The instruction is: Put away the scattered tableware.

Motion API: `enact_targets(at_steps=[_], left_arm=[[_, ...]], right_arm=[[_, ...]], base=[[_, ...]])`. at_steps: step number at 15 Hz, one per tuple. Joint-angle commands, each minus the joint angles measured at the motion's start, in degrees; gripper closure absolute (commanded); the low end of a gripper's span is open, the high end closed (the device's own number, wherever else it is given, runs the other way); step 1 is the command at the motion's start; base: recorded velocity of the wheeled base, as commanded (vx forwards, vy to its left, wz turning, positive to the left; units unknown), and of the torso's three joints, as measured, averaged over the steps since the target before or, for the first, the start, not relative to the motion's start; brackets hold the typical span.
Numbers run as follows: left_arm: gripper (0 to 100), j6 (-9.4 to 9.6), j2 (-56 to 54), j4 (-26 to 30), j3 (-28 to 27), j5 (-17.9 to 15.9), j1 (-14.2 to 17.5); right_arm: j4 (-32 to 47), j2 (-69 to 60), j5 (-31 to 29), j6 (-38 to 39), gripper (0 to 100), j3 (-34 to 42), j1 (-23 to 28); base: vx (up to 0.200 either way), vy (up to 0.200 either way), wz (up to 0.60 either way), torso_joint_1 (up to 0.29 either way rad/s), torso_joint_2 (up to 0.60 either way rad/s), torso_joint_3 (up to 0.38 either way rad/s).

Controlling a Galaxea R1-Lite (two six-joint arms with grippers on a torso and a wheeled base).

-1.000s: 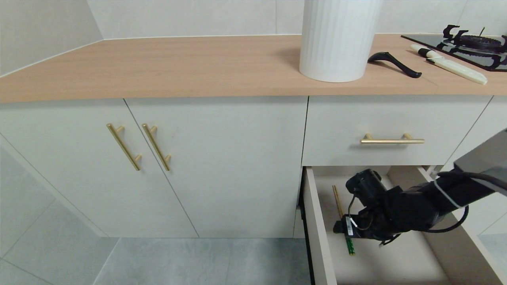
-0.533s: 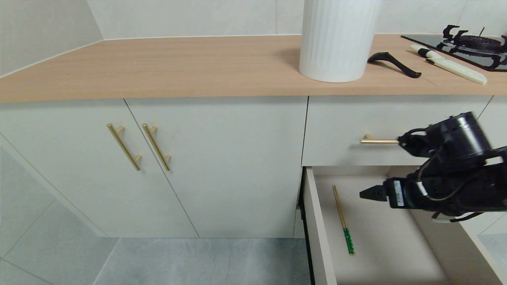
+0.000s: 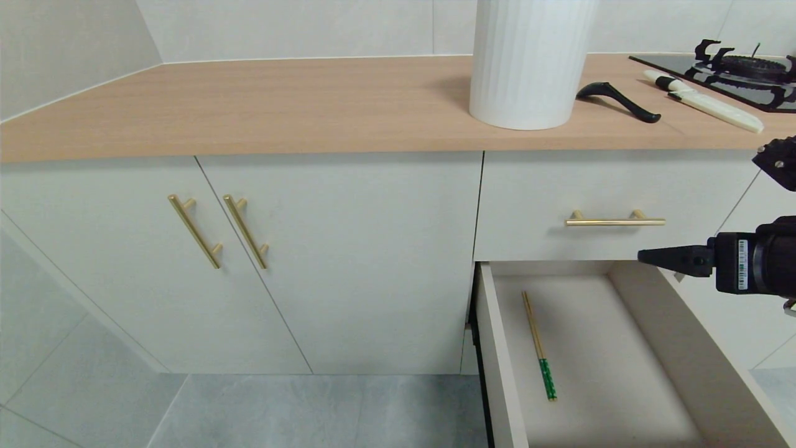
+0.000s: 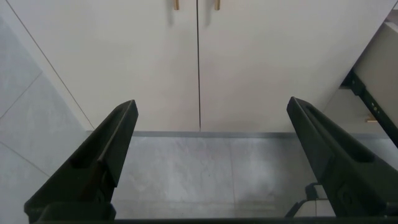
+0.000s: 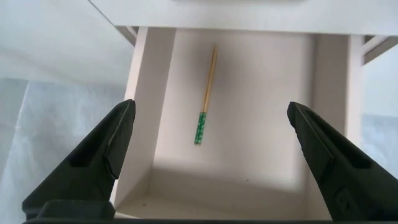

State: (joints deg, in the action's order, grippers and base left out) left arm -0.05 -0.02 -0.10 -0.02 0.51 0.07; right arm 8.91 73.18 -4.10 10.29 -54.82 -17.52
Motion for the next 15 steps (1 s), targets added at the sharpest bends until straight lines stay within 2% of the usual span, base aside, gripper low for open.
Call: enact_targets(at_steps=[1, 5, 10, 15], left_arm=[[0, 0.05, 0.02, -0.08, 0.02, 0.02, 0.01], [0, -0.04, 0.02, -0.08, 0.02, 0.02, 0.01], [0, -0.04, 0.02, -0.08, 0.02, 0.02, 0.01], [0, 0.05, 0.02, -0.08, 0.02, 0.02, 0.01]], right_arm=[[-0.03, -1.11, -0.03, -0.36, 0, 0.07, 0.03], [-0.12, -1.9, 0.05, -0.8, 0, 0.33, 0.03], [-0.12, -2.16, 0.05, -1.41, 0, 0.94, 0.03], [-0.12, -2.16, 0.05, -1.76, 0, 1.38, 0.03]], base=[[0.0, 0.0, 0.0, 0.071, -0.15, -0.041], [0.0, 0.0, 0.0, 0.152, -0.19, -0.222], [0.0, 0.0, 0.0, 0.111, -0.58, -0.257], [0.0, 0.0, 0.0, 0.297, -0.48, -0.262]])
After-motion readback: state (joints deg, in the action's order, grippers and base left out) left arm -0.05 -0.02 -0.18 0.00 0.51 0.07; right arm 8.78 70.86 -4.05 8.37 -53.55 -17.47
